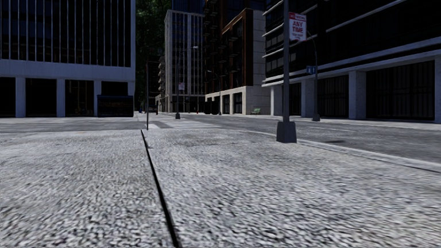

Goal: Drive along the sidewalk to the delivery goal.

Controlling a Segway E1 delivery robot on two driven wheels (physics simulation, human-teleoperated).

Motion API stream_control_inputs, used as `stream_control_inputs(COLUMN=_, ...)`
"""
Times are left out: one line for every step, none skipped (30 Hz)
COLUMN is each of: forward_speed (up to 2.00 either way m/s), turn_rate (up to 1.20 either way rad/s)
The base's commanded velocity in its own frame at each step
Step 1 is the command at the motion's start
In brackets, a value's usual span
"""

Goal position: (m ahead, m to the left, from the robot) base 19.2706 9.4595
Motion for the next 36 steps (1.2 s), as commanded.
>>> stream_control_inputs(forward_speed=2.0, turn_rate=0.0)
stream_control_inputs(forward_speed=2.0, turn_rate=0.0)
stream_control_inputs(forward_speed=2.0, turn_rate=0.0)
stream_control_inputs(forward_speed=2.0, turn_rate=0.0)
stream_control_inputs(forward_speed=2.0, turn_rate=0.0)
stream_control_inputs(forward_speed=2.0, turn_rate=0.0)
stream_control_inputs(forward_speed=2.0, turn_rate=0.0)
stream_control_inputs(forward_speed=2.0, turn_rate=0.0)
stream_control_inputs(forward_speed=2.0, turn_rate=0.0)
stream_control_inputs(forward_speed=2.0, turn_rate=0.0)
stream_control_inputs(forward_speed=2.0, turn_rate=0.0)
stream_control_inputs(forward_speed=2.0, turn_rate=0.0)
stream_control_inputs(forward_speed=2.0, turn_rate=0.0)
stream_control_inputs(forward_speed=2.0, turn_rate=0.0)
stream_control_inputs(forward_speed=2.0, turn_rate=0.0)
stream_control_inputs(forward_speed=2.0, turn_rate=0.0)
stream_control_inputs(forward_speed=2.0, turn_rate=0.0)
stream_control_inputs(forward_speed=2.0, turn_rate=0.0)
stream_control_inputs(forward_speed=2.0, turn_rate=0.0)
stream_control_inputs(forward_speed=2.0, turn_rate=0.0)
stream_control_inputs(forward_speed=2.0, turn_rate=0.0)
stream_control_inputs(forward_speed=2.0, turn_rate=0.0)
stream_control_inputs(forward_speed=2.0, turn_rate=0.0)
stream_control_inputs(forward_speed=2.0, turn_rate=0.0)
stream_control_inputs(forward_speed=2.0, turn_rate=0.0)
stream_control_inputs(forward_speed=2.0, turn_rate=0.0)
stream_control_inputs(forward_speed=2.0, turn_rate=0.0)
stream_control_inputs(forward_speed=2.0, turn_rate=0.0)
stream_control_inputs(forward_speed=2.0, turn_rate=0.0)
stream_control_inputs(forward_speed=2.0, turn_rate=0.0)
stream_control_inputs(forward_speed=2.0, turn_rate=0.0)
stream_control_inputs(forward_speed=2.0, turn_rate=0.0)
stream_control_inputs(forward_speed=2.0, turn_rate=0.0)
stream_control_inputs(forward_speed=2.0, turn_rate=0.0)
stream_control_inputs(forward_speed=2.0, turn_rate=0.0)
stream_control_inputs(forward_speed=2.0, turn_rate=0.0)
